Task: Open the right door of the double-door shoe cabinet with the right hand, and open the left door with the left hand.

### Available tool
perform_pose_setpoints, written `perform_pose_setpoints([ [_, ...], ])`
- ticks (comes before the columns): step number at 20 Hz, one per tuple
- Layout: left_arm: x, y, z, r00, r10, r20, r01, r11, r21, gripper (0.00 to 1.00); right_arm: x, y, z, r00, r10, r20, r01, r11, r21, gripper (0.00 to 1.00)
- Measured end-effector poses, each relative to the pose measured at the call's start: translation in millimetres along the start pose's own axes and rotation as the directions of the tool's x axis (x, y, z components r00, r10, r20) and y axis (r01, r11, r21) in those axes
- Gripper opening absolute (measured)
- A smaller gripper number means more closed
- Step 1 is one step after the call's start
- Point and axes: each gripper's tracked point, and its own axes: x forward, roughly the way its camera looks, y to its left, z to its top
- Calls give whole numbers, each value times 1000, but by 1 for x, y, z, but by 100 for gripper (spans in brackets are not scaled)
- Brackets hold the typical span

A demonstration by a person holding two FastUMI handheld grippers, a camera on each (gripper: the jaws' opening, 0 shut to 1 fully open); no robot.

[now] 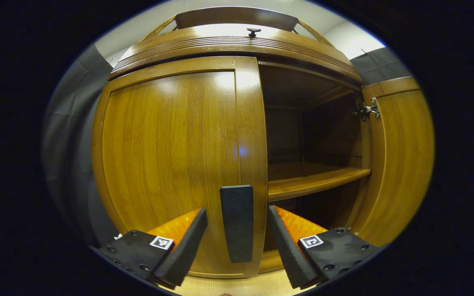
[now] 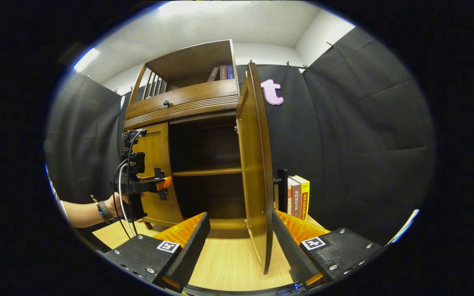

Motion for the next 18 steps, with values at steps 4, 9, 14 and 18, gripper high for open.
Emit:
perform_pose_setpoints([
  [4, 0, -3, 0, 1000, -22, 11, 23, 999, -43, 39, 1, -5, -2, 1000, -14, -6, 14, 1000, 0, 92],
  [9, 0, -3, 0, 1000, -15, 6, 15, 999, -43, 35, 2, -1, -2, 1000, -5, -9, 5, 1000, -11, 92],
  [14, -16, -2, 0, 1000, -10, -11, 9, 999, -43, 35, -1, 7, -7, 1000, 14, -13, -15, 1000, -10, 92],
  [18, -52, 3, -2, 1000, 10, -27, -10, 1000, 13, 35, -4, 13, -10, 999, 28, -22, -28, 999, -20, 92],
])
